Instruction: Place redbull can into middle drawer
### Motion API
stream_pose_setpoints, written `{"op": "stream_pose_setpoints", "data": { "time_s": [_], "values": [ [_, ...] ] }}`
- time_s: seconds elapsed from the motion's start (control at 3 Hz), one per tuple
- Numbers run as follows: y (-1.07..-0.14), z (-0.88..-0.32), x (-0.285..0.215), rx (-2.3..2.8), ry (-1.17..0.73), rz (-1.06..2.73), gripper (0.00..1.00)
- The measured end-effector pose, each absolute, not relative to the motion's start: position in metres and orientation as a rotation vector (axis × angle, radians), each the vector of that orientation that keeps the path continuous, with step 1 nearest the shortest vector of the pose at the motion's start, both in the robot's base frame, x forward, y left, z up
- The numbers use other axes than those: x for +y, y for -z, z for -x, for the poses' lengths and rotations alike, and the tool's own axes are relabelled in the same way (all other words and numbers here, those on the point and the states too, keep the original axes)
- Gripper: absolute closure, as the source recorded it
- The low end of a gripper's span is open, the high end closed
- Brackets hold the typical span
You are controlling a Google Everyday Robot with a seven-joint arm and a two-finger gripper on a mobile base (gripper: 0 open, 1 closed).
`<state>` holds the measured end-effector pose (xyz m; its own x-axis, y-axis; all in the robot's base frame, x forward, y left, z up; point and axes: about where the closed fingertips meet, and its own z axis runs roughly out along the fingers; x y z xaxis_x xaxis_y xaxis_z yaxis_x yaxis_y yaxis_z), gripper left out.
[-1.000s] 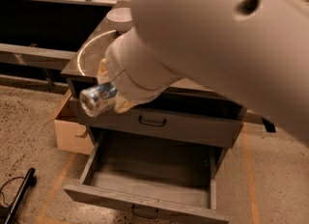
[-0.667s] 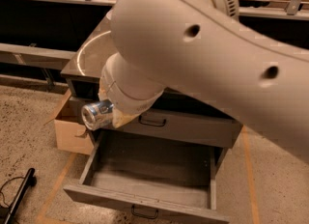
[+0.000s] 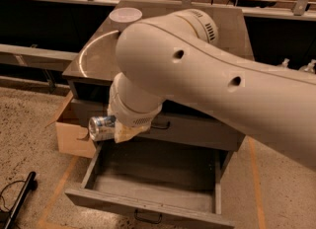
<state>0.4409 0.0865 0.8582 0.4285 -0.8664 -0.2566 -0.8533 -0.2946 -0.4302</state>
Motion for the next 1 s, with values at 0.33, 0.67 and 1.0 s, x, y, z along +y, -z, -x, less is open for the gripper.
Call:
{"op": "stream_pose_setpoints", "data": {
  "time_s": [0.33, 0.67, 1.0],
  "values": [
    [-0.859, -0.441, 0.087, 1.448, 0.035, 2.18, 1.0],
    [-0.833, -0.445, 0.077, 1.491, -0.021, 2.122, 1.0],
    [-0.791, -0.449, 0.056, 1.563, -0.128, 2.026, 1.0]
  ]
}}
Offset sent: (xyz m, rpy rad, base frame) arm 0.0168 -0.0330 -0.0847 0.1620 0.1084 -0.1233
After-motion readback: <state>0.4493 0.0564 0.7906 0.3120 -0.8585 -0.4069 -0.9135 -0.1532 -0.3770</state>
